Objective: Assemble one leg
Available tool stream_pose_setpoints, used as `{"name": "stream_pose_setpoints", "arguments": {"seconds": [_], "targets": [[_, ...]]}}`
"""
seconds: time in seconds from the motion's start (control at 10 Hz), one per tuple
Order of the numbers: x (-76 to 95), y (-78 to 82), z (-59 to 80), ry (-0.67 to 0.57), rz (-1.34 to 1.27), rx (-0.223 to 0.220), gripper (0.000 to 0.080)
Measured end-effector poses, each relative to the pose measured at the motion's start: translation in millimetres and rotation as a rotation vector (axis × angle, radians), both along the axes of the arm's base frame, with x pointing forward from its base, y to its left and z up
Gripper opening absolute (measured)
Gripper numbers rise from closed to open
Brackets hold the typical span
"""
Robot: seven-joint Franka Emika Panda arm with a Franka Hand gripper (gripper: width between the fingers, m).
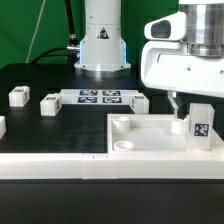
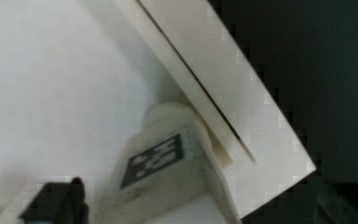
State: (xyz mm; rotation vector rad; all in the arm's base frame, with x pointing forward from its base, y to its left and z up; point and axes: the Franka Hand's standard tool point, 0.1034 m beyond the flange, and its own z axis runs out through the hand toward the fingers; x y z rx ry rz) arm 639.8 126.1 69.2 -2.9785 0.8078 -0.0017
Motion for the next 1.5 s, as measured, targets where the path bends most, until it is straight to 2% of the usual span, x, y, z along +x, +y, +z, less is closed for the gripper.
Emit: {"name": "stream_pose_setpoints", "arguments": {"seconds": [0.2,0.4,0.7,0.8,0.9,1.2,1.4,1.5], "targets": [[1.0,-0.4,1.2,-0.013,0.215,-0.048,0.0649],[1.0,-6.9,0.1,-0.013,0.356,-0.048,0.0649],[0.8,-7.8,-0.3,-0.012,0.368,-0.049,0.0627],[0.7,-7.8,-0.3,-0.012,0.368,-0.049,0.045],[0.8,-7.8,-0.3,-0.012,0.368,-0.049,0.0315],[0.7,-8.0,-0.4,-0.011,0.343,-0.048,0.0289],[0.0,-11.8,-0.8,-0.002,0.136,-0.022,0.0289],[-1.3,-16.3,-0.9,0.004,0.025,-0.027,0.0289]]}}
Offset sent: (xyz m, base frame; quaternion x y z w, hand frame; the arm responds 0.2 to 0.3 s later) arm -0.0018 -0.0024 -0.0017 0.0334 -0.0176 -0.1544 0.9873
